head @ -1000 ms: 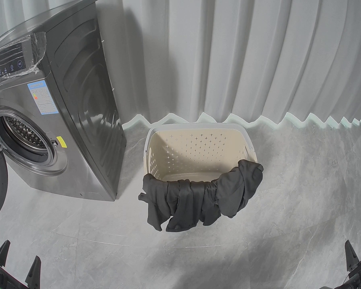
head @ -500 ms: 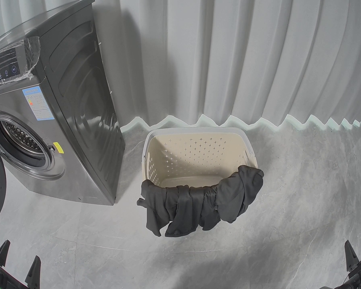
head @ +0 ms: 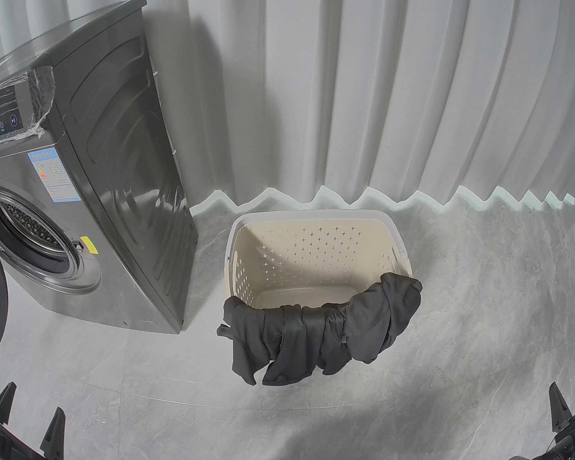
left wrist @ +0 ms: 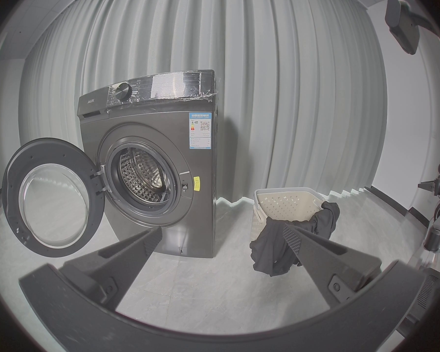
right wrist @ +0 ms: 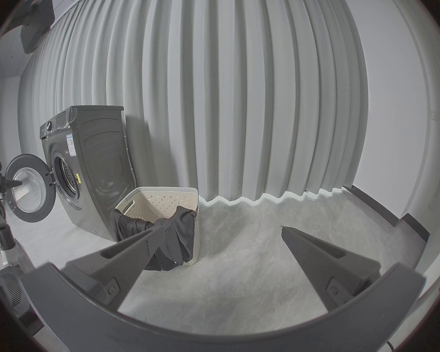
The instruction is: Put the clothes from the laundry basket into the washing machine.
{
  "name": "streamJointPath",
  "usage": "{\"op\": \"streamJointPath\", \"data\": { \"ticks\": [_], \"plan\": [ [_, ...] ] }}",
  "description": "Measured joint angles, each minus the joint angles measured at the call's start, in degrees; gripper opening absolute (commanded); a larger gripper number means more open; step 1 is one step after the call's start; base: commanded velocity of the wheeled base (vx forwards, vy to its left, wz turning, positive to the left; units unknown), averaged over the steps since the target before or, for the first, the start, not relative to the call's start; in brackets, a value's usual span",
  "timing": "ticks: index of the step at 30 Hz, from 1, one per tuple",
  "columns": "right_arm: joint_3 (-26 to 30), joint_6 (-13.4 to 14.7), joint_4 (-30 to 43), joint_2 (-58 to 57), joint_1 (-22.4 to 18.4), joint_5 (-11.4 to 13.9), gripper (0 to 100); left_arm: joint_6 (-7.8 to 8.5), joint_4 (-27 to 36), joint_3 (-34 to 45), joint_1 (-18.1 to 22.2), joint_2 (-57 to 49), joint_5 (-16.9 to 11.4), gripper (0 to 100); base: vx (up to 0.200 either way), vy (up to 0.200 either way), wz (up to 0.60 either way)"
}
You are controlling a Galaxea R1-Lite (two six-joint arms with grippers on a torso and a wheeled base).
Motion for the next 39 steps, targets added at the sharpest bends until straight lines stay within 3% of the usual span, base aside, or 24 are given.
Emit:
{"op": "streamJointPath", "data": {
  "ticks": [13,20,29,39],
  "plan": [
    [0.00,1.61,-0.62,0.00,0.05,-0.24,100,0.02,0.00,0.00,0.00,0.00,-0.05,100,0.000,0.000,0.00],
    [-7.61,3.77,-0.65,2.54,1.13,0.39,100,0.13,0.02,0.00,0.00,0.00,-0.05,100,0.000,0.000,0.00],
    [-12.18,5.55,-1.23,20.87,5.77,2.01,100,0.13,0.00,0.00,0.00,0.00,-0.02,100,0.000,0.000,0.00],
    [-12.46,6.70,-14.31,48.85,9.56,3.60,100,0.11,0.00,0.00,0.00,0.00,-0.02,100,0.020,0.000,0.00]
  ]
}}
